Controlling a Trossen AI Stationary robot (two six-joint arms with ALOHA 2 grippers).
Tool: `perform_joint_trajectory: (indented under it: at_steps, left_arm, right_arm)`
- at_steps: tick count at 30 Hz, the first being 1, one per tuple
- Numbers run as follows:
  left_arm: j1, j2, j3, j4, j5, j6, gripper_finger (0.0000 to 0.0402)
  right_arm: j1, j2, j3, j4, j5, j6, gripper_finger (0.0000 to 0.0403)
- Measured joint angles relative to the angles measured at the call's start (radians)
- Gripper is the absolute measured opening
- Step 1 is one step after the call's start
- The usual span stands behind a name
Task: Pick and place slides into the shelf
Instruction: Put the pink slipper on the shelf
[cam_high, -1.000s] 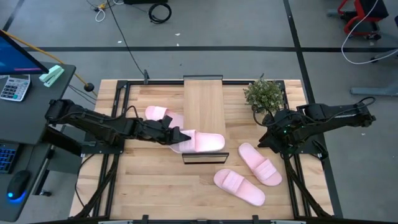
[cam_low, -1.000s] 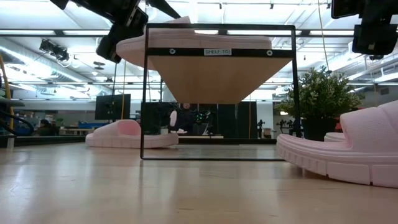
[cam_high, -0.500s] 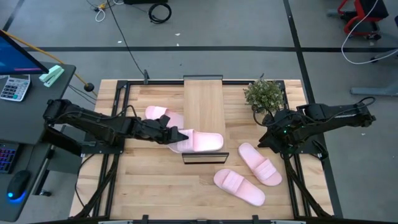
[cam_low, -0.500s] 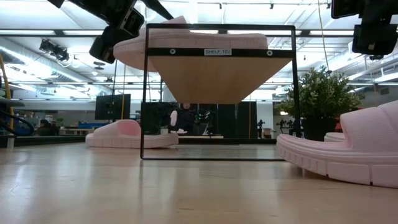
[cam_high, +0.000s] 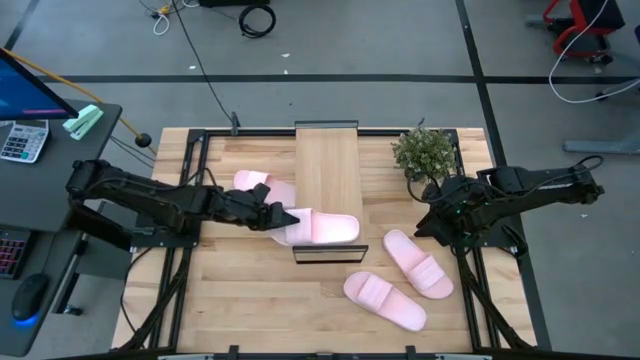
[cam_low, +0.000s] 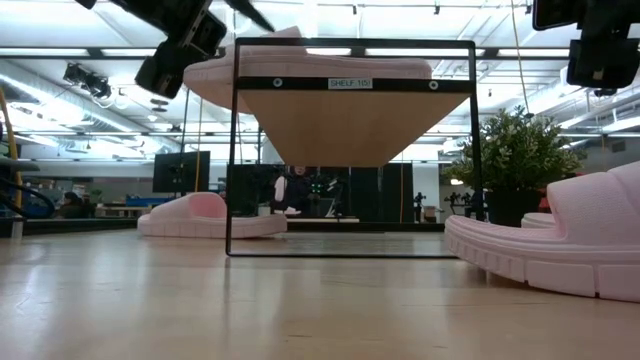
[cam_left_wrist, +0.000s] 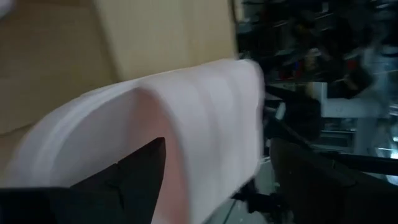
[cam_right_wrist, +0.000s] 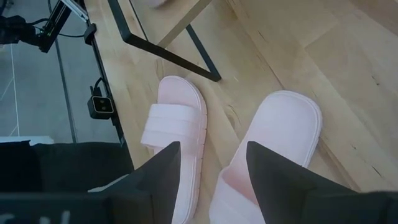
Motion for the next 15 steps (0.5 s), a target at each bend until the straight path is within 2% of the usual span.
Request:
perform_joint_trajectory:
  at_steps: [15]
  left_arm:
    - [0.000,-0.096,-0.001,-0.128,-0.005,0.008,0.0294]
  right_arm:
    - [0.000,0.000,0.000,0.007,0.000,0.000,0.0190]
